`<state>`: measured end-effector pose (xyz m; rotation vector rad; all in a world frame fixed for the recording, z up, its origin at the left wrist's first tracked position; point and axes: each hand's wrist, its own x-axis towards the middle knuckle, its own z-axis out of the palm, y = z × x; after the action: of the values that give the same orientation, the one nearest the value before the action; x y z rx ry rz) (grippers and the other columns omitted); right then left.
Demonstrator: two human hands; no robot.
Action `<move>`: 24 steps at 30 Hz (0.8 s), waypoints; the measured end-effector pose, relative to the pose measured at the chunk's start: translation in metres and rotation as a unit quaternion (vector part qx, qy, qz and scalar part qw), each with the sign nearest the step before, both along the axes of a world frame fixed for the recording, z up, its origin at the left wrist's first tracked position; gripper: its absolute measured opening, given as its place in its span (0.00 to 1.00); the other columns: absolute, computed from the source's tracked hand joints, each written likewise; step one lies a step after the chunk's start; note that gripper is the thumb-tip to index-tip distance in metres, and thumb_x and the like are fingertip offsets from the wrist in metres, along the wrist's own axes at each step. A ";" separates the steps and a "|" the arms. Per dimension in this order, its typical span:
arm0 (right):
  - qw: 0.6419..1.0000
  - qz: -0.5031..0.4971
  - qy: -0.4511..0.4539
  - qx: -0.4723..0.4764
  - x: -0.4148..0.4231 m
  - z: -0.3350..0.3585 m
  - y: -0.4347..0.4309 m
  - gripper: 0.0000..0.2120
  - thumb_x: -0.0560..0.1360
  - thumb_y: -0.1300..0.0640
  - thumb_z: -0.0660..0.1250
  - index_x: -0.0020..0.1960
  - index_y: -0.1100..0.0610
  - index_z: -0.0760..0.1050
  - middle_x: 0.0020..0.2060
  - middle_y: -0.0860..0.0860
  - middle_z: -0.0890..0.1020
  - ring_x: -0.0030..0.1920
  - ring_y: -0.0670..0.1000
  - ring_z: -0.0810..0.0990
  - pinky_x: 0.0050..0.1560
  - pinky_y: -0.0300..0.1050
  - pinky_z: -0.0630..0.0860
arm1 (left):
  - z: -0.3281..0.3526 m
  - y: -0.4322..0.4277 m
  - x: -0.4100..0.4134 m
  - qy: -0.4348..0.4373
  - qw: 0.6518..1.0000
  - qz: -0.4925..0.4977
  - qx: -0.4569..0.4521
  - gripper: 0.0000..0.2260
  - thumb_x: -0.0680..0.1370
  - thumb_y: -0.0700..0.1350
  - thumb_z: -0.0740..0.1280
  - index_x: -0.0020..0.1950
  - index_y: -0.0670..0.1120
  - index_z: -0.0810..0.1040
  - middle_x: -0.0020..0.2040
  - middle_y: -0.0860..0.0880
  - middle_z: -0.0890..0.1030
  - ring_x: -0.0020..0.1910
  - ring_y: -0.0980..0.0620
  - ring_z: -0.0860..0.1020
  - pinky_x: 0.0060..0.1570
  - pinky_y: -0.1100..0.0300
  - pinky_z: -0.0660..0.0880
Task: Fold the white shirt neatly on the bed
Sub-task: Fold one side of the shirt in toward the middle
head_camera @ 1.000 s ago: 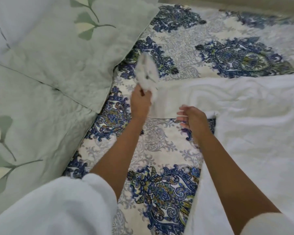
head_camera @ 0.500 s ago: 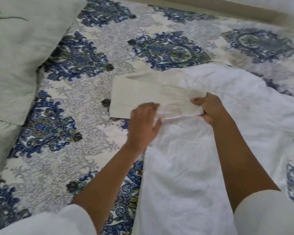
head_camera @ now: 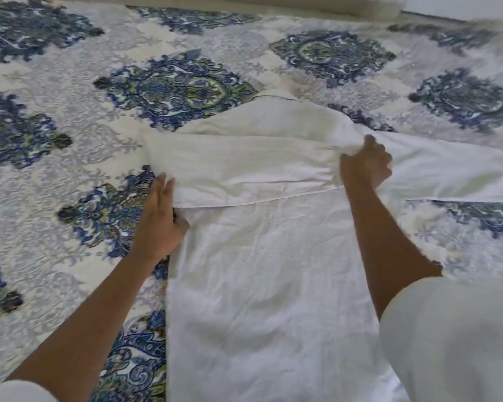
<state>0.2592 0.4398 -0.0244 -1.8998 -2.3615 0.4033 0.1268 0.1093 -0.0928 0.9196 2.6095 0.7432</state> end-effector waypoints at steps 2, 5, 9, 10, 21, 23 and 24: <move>0.990 0.127 -0.050 0.029 -0.007 -0.011 -0.013 0.29 0.76 0.54 0.62 0.74 0.53 0.57 0.73 0.55 0.60 0.74 0.55 0.56 0.70 0.56 0.56 | -0.005 0.006 0.003 0.033 0.999 -0.030 -0.014 0.32 0.73 0.39 0.66 0.74 0.37 0.58 0.76 0.38 0.55 0.74 0.38 0.55 0.70 0.45 0.59; 0.951 0.306 -0.049 -0.018 -0.028 -0.034 -0.034 0.27 0.77 0.58 0.60 0.74 0.52 0.58 0.75 0.53 0.58 0.75 0.54 0.54 0.72 0.57 0.58 | -0.008 0.009 0.006 0.084 0.996 -0.023 -0.022 0.31 0.74 0.39 0.68 0.74 0.36 0.58 0.74 0.36 0.58 0.73 0.37 0.58 0.70 0.44 0.62; 0.947 0.296 -0.083 -0.093 -0.052 -0.051 -0.032 0.30 0.77 0.62 0.59 0.75 0.52 0.52 0.76 0.52 0.54 0.73 0.57 0.56 0.67 0.57 0.63 | -0.008 0.014 0.010 0.083 0.992 0.098 0.008 0.31 0.76 0.40 0.65 0.75 0.37 0.55 0.74 0.36 0.60 0.72 0.38 0.60 0.68 0.47 0.64; 0.949 0.289 -0.094 -0.086 -0.055 -0.054 -0.030 0.30 0.77 0.62 0.59 0.75 0.53 0.52 0.75 0.53 0.56 0.71 0.58 0.58 0.65 0.57 0.64 | -0.009 0.015 0.010 0.067 0.987 0.144 0.012 0.31 0.76 0.40 0.66 0.75 0.36 0.55 0.72 0.36 0.62 0.71 0.37 0.62 0.66 0.45 0.65; 0.965 0.221 -0.083 0.119 -0.021 -0.049 0.017 0.12 0.75 0.67 0.58 0.57 0.62 0.73 0.54 0.60 0.76 0.59 0.61 0.69 0.56 0.52 0.67 | -0.005 0.044 0.019 0.011 0.948 0.286 0.137 0.10 0.74 0.36 0.65 0.55 0.37 0.74 0.50 0.39 0.75 0.46 0.44 0.73 0.43 0.55 0.70; 0.968 0.174 -0.109 0.145 -0.006 -0.043 0.038 0.14 0.74 0.68 0.57 0.58 0.63 0.73 0.55 0.62 0.76 0.60 0.61 0.69 0.58 0.54 0.66 | -0.003 0.049 0.025 0.087 0.969 0.210 0.095 0.11 0.71 0.33 0.66 0.53 0.37 0.75 0.49 0.38 0.75 0.48 0.40 0.73 0.46 0.54 0.69; 0.969 0.153 -0.121 0.152 0.001 -0.040 0.049 0.15 0.74 0.68 0.58 0.59 0.64 0.73 0.55 0.63 0.76 0.60 0.62 0.69 0.59 0.54 0.66 | -0.004 0.050 0.029 0.124 0.976 0.168 0.058 0.12 0.69 0.33 0.67 0.53 0.37 0.76 0.50 0.37 0.75 0.49 0.39 0.73 0.47 0.52 0.70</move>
<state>0.2606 0.4889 -0.0641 -1.5276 -2.6892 -0.1819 0.1556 0.1594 -0.0971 0.6400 3.0170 0.9240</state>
